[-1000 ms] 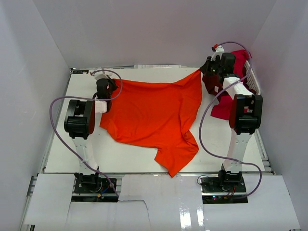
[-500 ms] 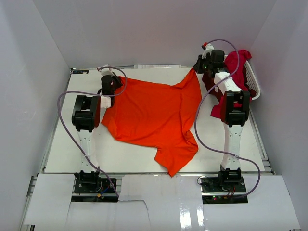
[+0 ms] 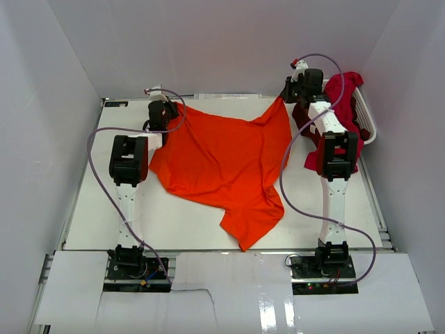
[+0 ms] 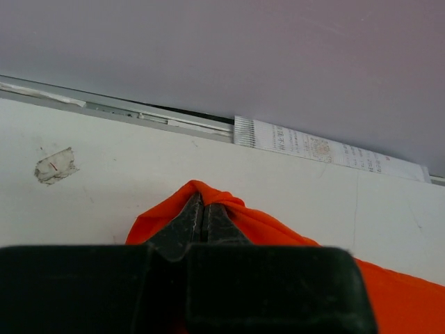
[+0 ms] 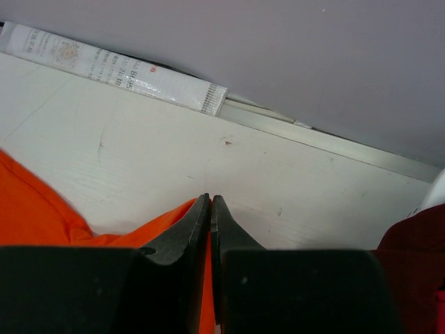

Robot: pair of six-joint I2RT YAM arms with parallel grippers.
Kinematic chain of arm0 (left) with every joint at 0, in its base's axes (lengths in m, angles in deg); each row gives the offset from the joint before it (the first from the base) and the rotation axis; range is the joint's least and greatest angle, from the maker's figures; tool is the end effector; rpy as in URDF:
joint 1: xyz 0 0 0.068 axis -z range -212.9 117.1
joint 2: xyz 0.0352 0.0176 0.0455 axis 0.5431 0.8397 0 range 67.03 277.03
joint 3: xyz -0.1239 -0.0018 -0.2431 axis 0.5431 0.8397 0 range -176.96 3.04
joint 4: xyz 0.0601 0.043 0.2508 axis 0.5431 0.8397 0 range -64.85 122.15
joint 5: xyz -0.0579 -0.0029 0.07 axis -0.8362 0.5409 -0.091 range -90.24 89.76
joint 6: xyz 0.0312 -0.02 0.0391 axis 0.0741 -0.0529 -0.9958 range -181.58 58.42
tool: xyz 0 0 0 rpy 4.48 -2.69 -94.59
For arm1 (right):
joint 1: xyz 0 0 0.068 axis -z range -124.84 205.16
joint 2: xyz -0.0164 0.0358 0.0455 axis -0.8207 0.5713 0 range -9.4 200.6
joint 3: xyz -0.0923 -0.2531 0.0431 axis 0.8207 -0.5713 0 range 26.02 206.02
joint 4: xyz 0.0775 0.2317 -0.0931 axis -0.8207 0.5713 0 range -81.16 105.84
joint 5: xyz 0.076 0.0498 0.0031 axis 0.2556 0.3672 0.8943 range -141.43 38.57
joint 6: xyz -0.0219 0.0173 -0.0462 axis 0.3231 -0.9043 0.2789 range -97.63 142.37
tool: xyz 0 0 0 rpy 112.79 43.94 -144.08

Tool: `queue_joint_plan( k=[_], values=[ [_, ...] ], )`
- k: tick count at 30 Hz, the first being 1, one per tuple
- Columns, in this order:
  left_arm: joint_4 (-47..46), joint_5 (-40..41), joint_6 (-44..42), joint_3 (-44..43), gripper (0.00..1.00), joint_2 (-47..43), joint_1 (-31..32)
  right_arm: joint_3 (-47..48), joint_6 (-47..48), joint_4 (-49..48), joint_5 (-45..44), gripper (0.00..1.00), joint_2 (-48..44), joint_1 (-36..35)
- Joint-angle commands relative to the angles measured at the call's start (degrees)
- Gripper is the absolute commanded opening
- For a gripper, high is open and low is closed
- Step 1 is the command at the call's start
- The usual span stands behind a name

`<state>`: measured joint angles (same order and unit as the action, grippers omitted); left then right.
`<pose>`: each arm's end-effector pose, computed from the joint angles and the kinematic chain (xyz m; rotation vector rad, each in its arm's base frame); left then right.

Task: Fold and stack the t-shirts
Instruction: Flatten out the tshirt

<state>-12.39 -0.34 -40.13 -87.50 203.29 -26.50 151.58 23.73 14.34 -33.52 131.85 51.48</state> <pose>0.5299 -0.0595 0.1469 -0.2249 1.7122 -0.3615 0.5767 0.0480 0.2312 -0.2922 1.9137 0.3299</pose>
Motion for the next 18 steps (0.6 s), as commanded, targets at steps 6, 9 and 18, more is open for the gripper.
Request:
queue_joint_plan(
  k=[6,9,18],
  values=[
    [1.85,-3.07,-0.09,-3.77,0.0,1.63,0.2,4.44,0.39,0.22,0.02,0.08,2.63,-1.06],
    [1.94,-2.54,-1.23,-3.15,0.0,1.2,0.2,1.98,0.83,-0.84,-0.59,0.08,0.79,-0.98],
    [1.94,-1.66,-3.26,1.59,0.0,-4.78,0.2,-14.54,3.72,-6.9,-4.19,0.08,-13.44,-1.41]
  ],
)
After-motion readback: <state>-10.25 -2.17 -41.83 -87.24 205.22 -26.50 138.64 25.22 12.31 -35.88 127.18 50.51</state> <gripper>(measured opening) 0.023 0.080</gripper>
